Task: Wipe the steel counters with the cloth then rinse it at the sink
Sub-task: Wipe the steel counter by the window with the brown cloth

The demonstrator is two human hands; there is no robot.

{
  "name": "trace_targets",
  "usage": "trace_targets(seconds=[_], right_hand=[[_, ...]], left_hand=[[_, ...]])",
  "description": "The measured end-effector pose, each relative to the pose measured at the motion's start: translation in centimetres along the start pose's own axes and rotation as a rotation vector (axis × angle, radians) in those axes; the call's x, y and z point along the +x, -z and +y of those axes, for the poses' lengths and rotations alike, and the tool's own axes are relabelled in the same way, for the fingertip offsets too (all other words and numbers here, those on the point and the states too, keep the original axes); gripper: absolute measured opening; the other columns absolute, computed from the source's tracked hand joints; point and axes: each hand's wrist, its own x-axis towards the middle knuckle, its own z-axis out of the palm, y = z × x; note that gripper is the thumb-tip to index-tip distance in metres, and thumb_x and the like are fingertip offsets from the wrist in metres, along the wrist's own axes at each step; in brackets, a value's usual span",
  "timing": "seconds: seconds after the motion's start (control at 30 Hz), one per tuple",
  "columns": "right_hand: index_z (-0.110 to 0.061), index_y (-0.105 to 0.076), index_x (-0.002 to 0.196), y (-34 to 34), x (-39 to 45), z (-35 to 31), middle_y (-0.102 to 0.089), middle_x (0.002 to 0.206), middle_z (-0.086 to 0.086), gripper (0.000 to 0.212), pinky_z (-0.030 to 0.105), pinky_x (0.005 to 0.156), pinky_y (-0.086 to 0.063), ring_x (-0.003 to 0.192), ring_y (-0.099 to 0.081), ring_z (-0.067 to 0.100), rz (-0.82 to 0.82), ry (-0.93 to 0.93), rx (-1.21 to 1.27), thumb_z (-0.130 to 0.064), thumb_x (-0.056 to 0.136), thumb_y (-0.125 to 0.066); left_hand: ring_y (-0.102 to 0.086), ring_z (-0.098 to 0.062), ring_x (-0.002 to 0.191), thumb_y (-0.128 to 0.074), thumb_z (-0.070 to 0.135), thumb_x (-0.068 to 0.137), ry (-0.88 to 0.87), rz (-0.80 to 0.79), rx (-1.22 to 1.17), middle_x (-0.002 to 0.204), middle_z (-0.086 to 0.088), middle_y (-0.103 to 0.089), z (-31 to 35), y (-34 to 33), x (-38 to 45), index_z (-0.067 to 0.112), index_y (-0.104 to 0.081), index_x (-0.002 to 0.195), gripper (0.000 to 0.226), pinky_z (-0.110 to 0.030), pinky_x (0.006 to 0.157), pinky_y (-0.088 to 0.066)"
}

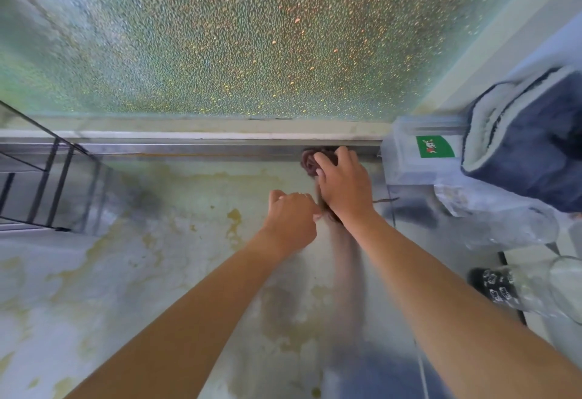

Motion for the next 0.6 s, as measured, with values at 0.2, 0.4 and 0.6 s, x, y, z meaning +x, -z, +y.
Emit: trace_targets(seconds=[0.2, 0.4, 0.6], right_hand=[[-0.006, -0.067, 0.110, 0.7, -0.3, 0.3, -0.058, 0.112, 0.020, 0.018, 0.041, 0.077, -0.050, 0.103, -0.057, 0.040, -0.026, -0.364, -0.039, -0.013, 0.092, -0.066], [-0.013, -0.070, 0.106, -0.1, 0.9, -2.7, -0.056, 0.107, 0.015, 0.021, 0.042, 0.067, -0.053, 0.099, -0.056, 0.038, -0.089, -0.012, 0.215, -0.018, 0.086, -0.069], [-0.006, -0.063, 0.115, 0.4, -0.7, -1.9, -0.061, 0.104, 0.016, 0.033, 0.039, 0.060, -0.054, 0.090, -0.062, 0.033, -0.072, -0.204, -0.108, -0.032, 0.094, -0.065]], left_hand=[[-0.058, -0.015, 0.110, -0.043, 0.005, 0.079, -0.013, -0.008, 0.010, 0.118, 0.012, -0.062, 0.1, -0.1, 0.0, 0.037, -0.069, 0.101, 0.047, -0.038, 0.099, -0.022], [-0.059, -0.017, 0.100, -0.043, 0.014, 0.088, 0.004, 0.052, 0.063, 0.099, 0.008, -0.066, 0.2, -0.4, -0.3, 0.030, -0.061, 0.079, 0.026, -0.039, 0.098, -0.029], [-0.057, -0.014, 0.102, -0.044, 0.008, 0.081, -0.029, 0.027, 0.079, 0.105, 0.012, -0.061, 0.4, -0.8, -0.9, 0.033, -0.054, 0.080, 0.028, -0.040, 0.098, -0.026]])
